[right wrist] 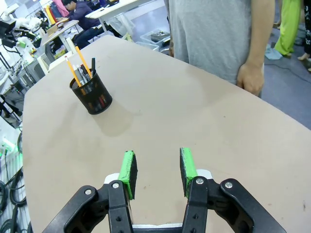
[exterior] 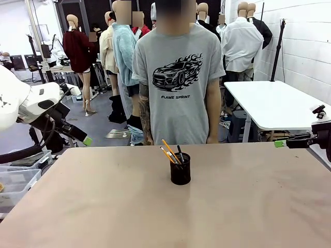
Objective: Place the pens into the pen holder.
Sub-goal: Pick up a writing instrument from the table and place it into the Pen holder.
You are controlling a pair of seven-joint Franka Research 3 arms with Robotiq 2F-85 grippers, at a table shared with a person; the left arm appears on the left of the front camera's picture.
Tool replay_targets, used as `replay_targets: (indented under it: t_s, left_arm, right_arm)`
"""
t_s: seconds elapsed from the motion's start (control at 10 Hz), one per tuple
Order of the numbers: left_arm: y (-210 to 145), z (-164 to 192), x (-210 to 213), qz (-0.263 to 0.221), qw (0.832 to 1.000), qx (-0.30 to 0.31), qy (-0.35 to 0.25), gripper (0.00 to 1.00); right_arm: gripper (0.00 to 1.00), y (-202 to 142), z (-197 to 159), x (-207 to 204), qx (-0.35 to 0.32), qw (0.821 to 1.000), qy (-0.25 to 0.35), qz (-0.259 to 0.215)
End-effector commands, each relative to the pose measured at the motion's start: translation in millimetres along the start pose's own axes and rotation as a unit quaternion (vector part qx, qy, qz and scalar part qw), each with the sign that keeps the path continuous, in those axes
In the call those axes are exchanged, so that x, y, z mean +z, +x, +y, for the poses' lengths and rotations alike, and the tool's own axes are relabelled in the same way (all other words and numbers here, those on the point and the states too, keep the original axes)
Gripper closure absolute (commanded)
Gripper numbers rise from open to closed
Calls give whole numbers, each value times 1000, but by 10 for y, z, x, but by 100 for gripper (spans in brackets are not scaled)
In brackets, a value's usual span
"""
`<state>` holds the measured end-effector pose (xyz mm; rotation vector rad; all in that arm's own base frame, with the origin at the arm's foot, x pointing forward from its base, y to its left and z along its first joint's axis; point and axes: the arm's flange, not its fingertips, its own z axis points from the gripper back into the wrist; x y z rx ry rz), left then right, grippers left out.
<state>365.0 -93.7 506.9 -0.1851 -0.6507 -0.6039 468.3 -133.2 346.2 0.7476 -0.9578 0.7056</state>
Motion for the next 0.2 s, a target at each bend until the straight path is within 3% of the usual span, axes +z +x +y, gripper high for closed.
replay_targets:
  t_s: [0.0,0.1]
  left_arm:
    - [-8,53,-17,-11,1000,-6,-5,20]
    - [-8,53,-17,-11,1000,-6,-5,20]
  right_arm:
    - [53,-1,-2,1,6,1000,6,2]
    - [53,-1,-2,1,6,1000,6,2]
